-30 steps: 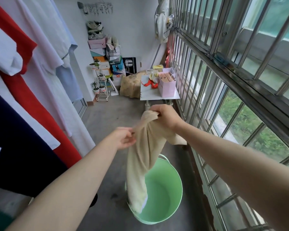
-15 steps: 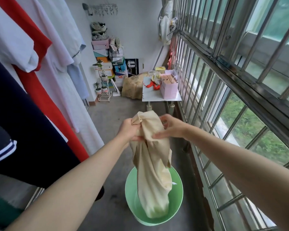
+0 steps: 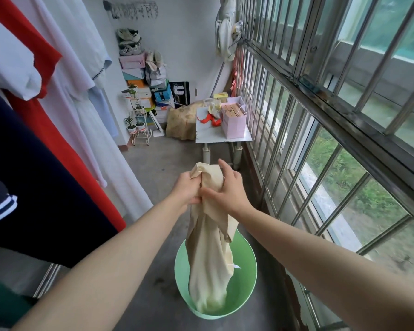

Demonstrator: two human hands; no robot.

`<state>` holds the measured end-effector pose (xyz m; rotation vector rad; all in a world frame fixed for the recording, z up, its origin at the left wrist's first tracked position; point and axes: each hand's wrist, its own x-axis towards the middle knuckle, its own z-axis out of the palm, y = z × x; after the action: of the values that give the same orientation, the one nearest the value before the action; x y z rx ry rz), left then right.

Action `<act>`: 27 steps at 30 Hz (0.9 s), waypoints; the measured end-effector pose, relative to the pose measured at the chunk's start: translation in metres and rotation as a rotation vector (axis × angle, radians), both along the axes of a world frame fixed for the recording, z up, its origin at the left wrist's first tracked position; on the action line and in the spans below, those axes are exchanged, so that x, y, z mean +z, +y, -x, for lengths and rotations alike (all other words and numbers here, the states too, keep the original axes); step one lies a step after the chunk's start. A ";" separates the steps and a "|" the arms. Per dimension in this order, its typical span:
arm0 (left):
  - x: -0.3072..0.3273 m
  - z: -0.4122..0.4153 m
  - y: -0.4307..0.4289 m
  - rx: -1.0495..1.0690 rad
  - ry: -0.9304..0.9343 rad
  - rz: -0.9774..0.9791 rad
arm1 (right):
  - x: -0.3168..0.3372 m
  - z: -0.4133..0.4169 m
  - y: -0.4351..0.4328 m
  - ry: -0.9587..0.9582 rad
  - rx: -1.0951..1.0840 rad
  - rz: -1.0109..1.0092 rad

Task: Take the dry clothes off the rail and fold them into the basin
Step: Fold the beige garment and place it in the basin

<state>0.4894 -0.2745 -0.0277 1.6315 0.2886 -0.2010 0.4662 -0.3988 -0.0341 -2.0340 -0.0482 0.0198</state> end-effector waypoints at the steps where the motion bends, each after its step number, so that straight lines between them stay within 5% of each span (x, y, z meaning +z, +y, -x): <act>1: 0.000 -0.001 0.002 0.060 0.013 0.029 | -0.001 0.002 0.003 -0.028 -0.025 0.012; 5: 0.003 0.000 0.015 0.198 0.037 0.074 | -0.004 0.004 0.002 -0.121 -0.173 0.173; 8: 0.004 0.003 0.021 0.119 0.019 0.009 | 0.000 -0.005 0.002 -0.058 -0.051 0.317; 12: 0.003 0.009 0.020 -0.032 0.012 -0.056 | 0.017 -0.012 0.010 -0.124 0.057 0.071; 15: 0.005 0.012 0.023 -0.096 0.010 0.024 | 0.018 -0.020 0.008 0.012 0.060 -0.158; 20: 0.010 0.007 0.043 -0.113 0.085 0.142 | 0.019 -0.026 -0.009 -0.008 0.097 -0.136; 27: 0.025 -0.010 0.052 0.049 0.091 0.005 | 0.024 -0.026 -0.027 -0.060 0.294 -0.030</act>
<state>0.4993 -0.2228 -0.0024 1.6112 0.3966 -0.2393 0.4922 -0.4255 -0.0103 -1.9813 -0.3825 0.1414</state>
